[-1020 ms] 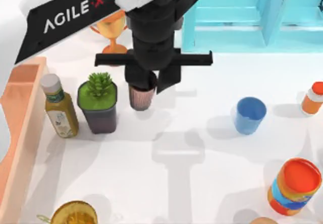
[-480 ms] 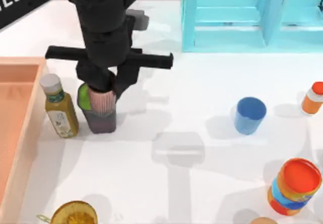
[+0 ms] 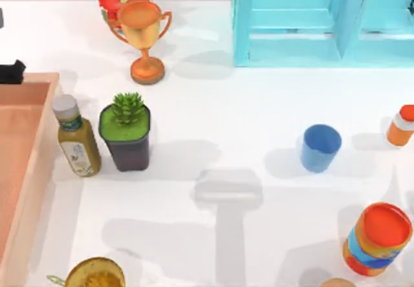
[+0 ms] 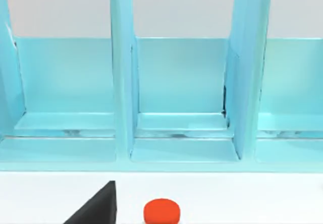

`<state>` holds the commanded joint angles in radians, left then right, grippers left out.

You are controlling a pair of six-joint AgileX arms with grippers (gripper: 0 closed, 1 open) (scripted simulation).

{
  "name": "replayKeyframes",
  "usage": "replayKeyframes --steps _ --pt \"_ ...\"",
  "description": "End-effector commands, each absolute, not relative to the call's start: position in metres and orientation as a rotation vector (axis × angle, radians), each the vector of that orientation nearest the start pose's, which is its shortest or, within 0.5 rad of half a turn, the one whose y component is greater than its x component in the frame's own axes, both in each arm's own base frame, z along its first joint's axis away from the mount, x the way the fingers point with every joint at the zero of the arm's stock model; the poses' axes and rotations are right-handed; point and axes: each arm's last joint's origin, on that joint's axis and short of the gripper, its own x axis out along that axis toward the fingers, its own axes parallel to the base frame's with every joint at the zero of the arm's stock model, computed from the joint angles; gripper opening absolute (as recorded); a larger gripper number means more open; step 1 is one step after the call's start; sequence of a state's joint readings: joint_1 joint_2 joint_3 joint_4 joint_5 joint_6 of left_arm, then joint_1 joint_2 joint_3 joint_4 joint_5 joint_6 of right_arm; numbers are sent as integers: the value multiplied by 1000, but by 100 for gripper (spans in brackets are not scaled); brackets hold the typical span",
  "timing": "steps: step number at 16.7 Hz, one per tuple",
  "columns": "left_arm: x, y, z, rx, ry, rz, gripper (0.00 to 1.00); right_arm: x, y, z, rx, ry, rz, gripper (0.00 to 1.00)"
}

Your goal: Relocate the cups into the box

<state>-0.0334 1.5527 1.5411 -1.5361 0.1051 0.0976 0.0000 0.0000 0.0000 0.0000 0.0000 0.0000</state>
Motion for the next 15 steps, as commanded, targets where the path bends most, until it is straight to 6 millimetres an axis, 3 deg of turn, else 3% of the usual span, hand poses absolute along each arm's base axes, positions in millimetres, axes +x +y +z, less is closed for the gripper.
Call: replayKeyframes --steps 3,6,9,15 --pt "246 44 313 -24 1538 -147 0 106 -1 160 0 0 0 100" --pt "229 78 298 -61 1556 -111 0 106 -1 160 0 0 0 100" --pt "222 91 290 -75 1567 -97 0 106 -1 160 0 0 0 100" --pt "223 90 285 -70 1571 -101 0 106 -1 160 0 0 0 100"
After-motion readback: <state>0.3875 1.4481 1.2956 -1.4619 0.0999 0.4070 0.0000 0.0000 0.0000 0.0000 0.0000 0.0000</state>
